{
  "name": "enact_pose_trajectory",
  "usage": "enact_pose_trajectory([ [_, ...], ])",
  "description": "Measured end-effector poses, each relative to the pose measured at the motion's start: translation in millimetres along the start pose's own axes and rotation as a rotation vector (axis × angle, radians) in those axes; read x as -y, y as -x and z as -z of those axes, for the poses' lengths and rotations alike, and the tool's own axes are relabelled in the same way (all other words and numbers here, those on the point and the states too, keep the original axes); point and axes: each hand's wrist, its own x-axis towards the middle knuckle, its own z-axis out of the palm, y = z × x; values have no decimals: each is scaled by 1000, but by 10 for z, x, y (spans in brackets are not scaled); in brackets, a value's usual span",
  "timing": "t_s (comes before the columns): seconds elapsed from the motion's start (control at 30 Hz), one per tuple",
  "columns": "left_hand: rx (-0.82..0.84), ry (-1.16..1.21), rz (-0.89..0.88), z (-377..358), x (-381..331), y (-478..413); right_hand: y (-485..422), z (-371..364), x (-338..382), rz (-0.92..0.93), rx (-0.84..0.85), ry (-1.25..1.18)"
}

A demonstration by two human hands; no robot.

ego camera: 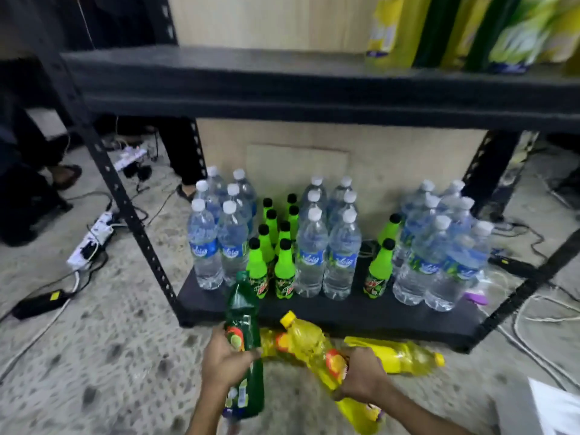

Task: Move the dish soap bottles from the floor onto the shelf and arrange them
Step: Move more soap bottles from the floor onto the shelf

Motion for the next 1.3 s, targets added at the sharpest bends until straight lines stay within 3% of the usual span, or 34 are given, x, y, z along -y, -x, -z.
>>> enact_pose_trajectory([
  [0.3,-109,107,-543,467,-2216,1408,1377,2550,-331,232,-635,-346],
  [0.43,-145,319,-863,706,-3189,1933,1916,3535,-377,248,-864,-500],
  [0.6,-246,421,-1086,832,-4366,2104,2121,4475,-466,190,-1146,-580],
  [0.83,-286,331,-1096,441,-5561,1623,1644,5207,-446,47,-1402,-651],
  [1.07,-289,257,-995,-72,-5798,1121,1057,5359,-475,-108,-1356,-679],
  [1.3,-285,286,-960,-224,-5768,898,860,5331,-633,-116,-1353,-658],
])
